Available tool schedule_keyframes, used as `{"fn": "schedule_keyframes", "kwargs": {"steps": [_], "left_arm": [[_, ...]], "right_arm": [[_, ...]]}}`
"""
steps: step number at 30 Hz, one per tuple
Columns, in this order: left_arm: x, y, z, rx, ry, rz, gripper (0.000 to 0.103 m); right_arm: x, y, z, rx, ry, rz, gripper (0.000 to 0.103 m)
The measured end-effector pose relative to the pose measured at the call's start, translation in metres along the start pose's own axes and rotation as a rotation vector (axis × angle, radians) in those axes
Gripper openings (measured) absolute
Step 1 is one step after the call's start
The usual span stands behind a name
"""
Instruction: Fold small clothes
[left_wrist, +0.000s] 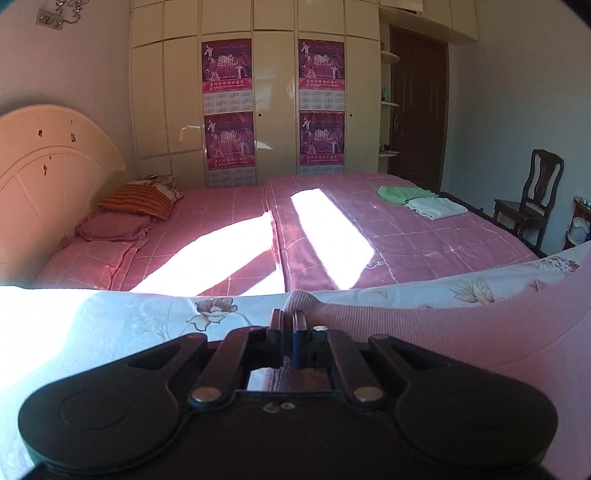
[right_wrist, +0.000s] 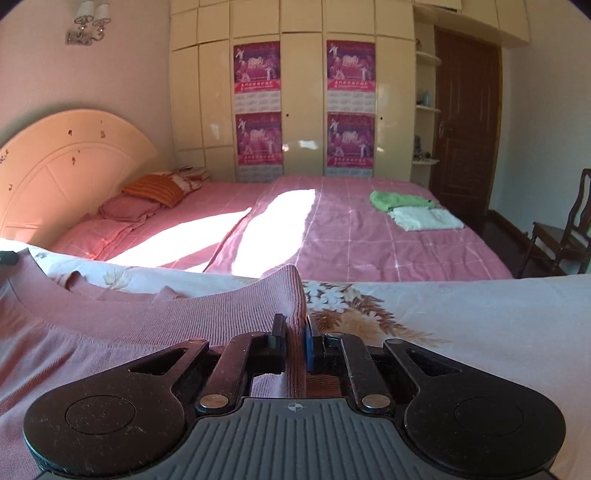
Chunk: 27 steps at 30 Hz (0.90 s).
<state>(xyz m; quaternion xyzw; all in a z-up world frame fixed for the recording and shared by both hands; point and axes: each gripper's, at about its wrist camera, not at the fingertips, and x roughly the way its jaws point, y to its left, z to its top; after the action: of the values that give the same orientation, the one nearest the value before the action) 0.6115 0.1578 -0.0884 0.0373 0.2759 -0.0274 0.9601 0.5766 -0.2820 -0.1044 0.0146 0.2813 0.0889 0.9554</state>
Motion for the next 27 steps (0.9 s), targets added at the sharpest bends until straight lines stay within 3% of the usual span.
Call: {"fn": "schedule_keyframes", "kwargs": {"steps": [2,4,5,6,7,8,9,10,15,16,18,20,21,22,24,27], "left_arm": [[0.021,-0.009,-0.010,0.052,0.075,0.028,0.003],[0.029,-0.014,-0.013,0.081,0.109,0.051,0.004],[0.030,-0.015,-0.011,0.084,0.118,0.057,0.007],[0.027,-0.014,-0.009,0.081,0.119,0.082,0.020],[0.019,-0.013,-0.006,0.068,0.109,0.118,0.042],[0.004,-0.012,-0.003,0.050,0.073,0.133,0.052],[-0.013,-0.015,-0.004,0.038,0.023,0.108,0.061],[-0.036,-0.022,-0.004,0.018,-0.030,0.051,0.063],[-0.066,-0.103,-0.024,0.026,-0.020,-0.187,0.070],[-0.062,-0.122,-0.033,0.054,0.001,-0.199,0.071],[-0.046,-0.143,-0.052,0.117,0.080,-0.162,0.078],[-0.049,-0.132,-0.055,0.079,0.061,-0.172,0.077],[-0.057,-0.122,-0.051,0.045,0.053,-0.157,0.070],[-0.069,-0.109,-0.049,0.019,0.011,-0.139,0.068],[-0.092,-0.078,-0.051,-0.017,-0.045,-0.098,0.075],[-0.101,-0.039,-0.066,-0.054,0.028,-0.028,0.071]], "right_arm": [[0.020,-0.001,-0.010,0.004,0.089,-0.016,0.009],[0.026,-0.002,-0.014,0.008,0.098,-0.013,0.009],[0.027,-0.003,-0.011,0.010,0.112,-0.013,0.009],[0.025,-0.005,-0.008,0.012,0.121,-0.006,0.009],[0.021,-0.006,-0.006,0.017,0.116,-0.009,0.015],[0.012,-0.006,-0.004,0.014,0.095,-0.025,0.024],[-0.002,-0.003,-0.001,-0.002,0.053,-0.038,0.046],[-0.017,0.004,0.000,-0.028,0.015,0.000,0.053],[-0.030,0.089,-0.013,-0.139,0.039,0.256,0.049],[-0.024,0.106,-0.017,-0.158,0.063,0.277,0.048],[-0.005,0.128,-0.030,-0.222,0.148,0.218,0.048],[-0.002,0.129,-0.039,-0.228,0.119,0.208,0.049],[-0.004,0.125,-0.038,-0.218,0.124,0.209,0.049],[-0.010,0.121,-0.034,-0.211,0.116,0.196,0.049],[-0.035,0.107,-0.029,-0.199,0.040,0.182,0.049],[-0.054,0.087,-0.035,-0.198,0.061,0.139,0.045]]}}
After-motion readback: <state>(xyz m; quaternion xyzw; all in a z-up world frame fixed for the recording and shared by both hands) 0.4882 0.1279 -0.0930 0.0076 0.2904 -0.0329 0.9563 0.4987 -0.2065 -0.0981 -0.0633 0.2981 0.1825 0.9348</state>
